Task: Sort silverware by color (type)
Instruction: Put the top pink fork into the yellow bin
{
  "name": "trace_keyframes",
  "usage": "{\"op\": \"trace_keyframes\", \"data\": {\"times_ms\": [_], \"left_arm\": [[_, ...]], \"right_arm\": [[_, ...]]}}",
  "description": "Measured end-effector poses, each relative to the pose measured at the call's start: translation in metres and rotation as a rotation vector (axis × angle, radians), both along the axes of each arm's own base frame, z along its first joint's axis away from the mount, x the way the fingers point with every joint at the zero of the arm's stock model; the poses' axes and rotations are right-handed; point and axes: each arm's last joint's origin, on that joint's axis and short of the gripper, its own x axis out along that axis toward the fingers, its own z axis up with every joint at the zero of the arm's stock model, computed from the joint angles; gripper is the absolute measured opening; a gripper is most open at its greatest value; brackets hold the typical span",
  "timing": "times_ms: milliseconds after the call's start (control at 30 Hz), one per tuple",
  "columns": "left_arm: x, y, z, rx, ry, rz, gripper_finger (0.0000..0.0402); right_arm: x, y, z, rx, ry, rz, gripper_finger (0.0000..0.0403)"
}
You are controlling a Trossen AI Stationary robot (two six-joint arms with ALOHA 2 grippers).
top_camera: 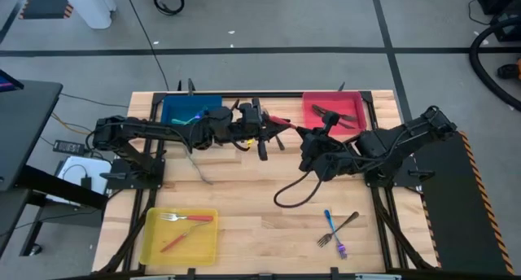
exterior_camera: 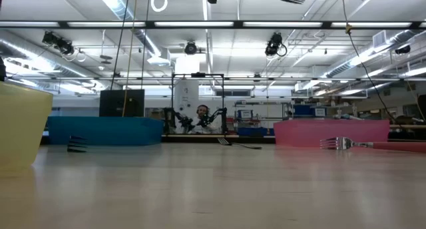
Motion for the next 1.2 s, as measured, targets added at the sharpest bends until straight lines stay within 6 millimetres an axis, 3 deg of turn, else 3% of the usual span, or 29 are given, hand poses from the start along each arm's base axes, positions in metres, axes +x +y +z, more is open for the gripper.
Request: {"op": "trace_keyframes", "data": {"times_ms": [333,633,833,967,1200], "left_arm": [[0.000,0.000,-0.002,0.029,0.024,0.011,0.0027],[0.000,0.001,-0.005,0.105,0.072,0.051,0.0027],[-0.010,0.001,-0.003,0.112,0.183,0.044,0.0027],[-0.022,-0.010,-0.001,0.101,0.286,0.000,0.0027],[-0.054,-0.046,0.005,0.064,0.464,-0.123,0.0028]], "right_arm": [[0.001,-0.003,-0.001,0.016,0.035,0.030,0.0029],[0.001,-0.002,-0.001,0.021,0.040,0.037,0.0078],[-0.005,-0.004,0.004,0.026,0.025,0.042,0.0101],[-0.011,-0.006,0.009,0.040,0.004,0.043,0.0102],[-0.020,-0.010,0.013,0.069,0.001,0.040,0.0103]]}}
